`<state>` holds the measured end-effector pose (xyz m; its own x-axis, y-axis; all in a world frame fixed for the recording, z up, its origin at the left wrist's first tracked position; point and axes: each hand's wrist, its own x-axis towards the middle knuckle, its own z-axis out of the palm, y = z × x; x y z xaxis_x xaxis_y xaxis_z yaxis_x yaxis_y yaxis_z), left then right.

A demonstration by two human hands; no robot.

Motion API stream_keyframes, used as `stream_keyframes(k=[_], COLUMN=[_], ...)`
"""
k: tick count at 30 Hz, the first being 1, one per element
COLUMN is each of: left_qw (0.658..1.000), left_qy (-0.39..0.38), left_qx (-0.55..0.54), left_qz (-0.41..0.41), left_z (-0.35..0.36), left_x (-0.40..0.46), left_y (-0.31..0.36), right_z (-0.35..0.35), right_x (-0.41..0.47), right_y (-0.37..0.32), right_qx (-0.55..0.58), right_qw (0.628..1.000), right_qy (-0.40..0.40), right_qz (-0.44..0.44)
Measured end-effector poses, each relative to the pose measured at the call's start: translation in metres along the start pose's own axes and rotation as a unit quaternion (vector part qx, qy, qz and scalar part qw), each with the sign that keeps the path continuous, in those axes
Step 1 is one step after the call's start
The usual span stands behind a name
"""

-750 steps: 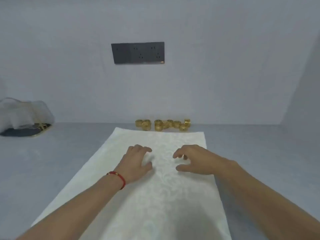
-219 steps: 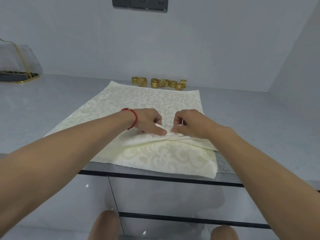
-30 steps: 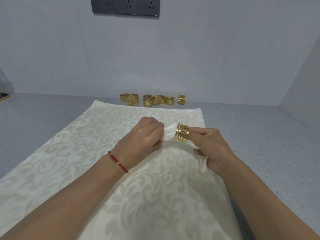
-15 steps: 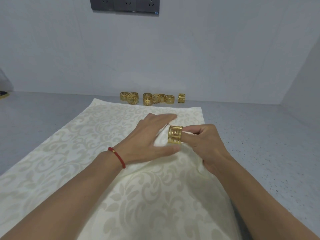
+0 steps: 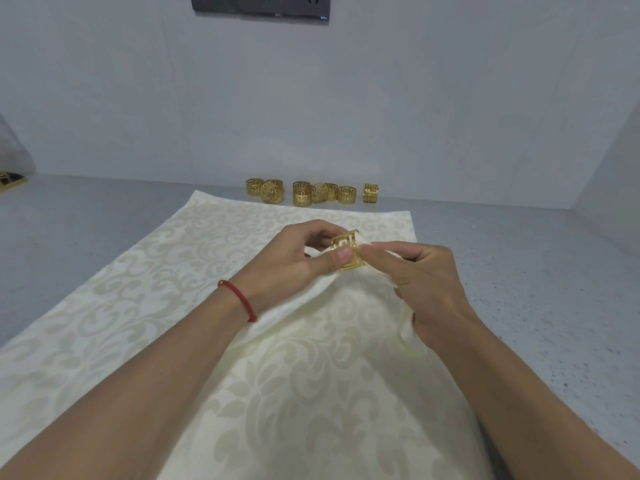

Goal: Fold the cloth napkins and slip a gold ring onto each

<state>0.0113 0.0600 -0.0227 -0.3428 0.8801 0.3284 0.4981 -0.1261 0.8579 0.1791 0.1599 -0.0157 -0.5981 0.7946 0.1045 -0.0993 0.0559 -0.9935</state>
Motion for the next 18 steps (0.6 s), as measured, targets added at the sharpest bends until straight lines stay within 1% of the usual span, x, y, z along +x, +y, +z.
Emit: stream_keyframes(k=[4,6,7,8,9,10,11,13,14,16,18], left_qw=[1.0,0.999,0.998,0.996,0.994,0.992,0.992,0.994,0.995,0.997,0.999], left_qy=[0.022,0.026,0.03,0.038,0.05,0.059,0.061,0.052,0.044,0.037,0.029], left_qx=[0.02,0.03,0.046,0.074,0.101,0.114,0.113,0.096,0.088,0.065,0.01], left_qz=[0.002,0.011,0.01,0.01,0.009,0.006,0.003,0.01,0.018,0.03,0.025], left_z=[-0.008,-0.011,-0.01,-0.01,-0.009,-0.008,-0.008,-0.005,-0.003,-0.002,-0.005], left_x=[-0.002,-0.003,-0.002,-0.003,-0.002,-0.002,-0.001,-0.002,-0.003,-0.003,-0.004], left_y=[0.001,-0.003,-0.007,-0.009,-0.011,-0.013,-0.013,-0.011,-0.01,-0.008,-0.004], right_z=[-0.005,-0.008,-0.012,-0.016,-0.022,-0.025,-0.027,-0.024,-0.02,-0.015,-0.016], right_x=[0.005,0.007,0.011,0.012,0.016,0.017,0.017,0.016,0.016,0.019,0.022], right_y=[0.002,0.001,0.004,0.004,0.004,0.002,0.001,0.005,0.008,0.014,0.013], right_qx=[0.008,-0.065,-0.159,-0.28,-0.394,-0.464,-0.476,-0.426,-0.414,-0.391,-0.356], right_qw=[0.998,0.997,0.985,0.957,0.911,0.872,0.863,0.891,0.896,0.904,0.918], right_qy=[0.048,0.013,-0.003,-0.003,0.023,0.042,0.038,-0.021,-0.043,-0.05,-0.034], right_qz=[-0.029,-0.043,-0.06,-0.082,-0.119,-0.151,-0.164,-0.155,-0.156,-0.165,-0.169])
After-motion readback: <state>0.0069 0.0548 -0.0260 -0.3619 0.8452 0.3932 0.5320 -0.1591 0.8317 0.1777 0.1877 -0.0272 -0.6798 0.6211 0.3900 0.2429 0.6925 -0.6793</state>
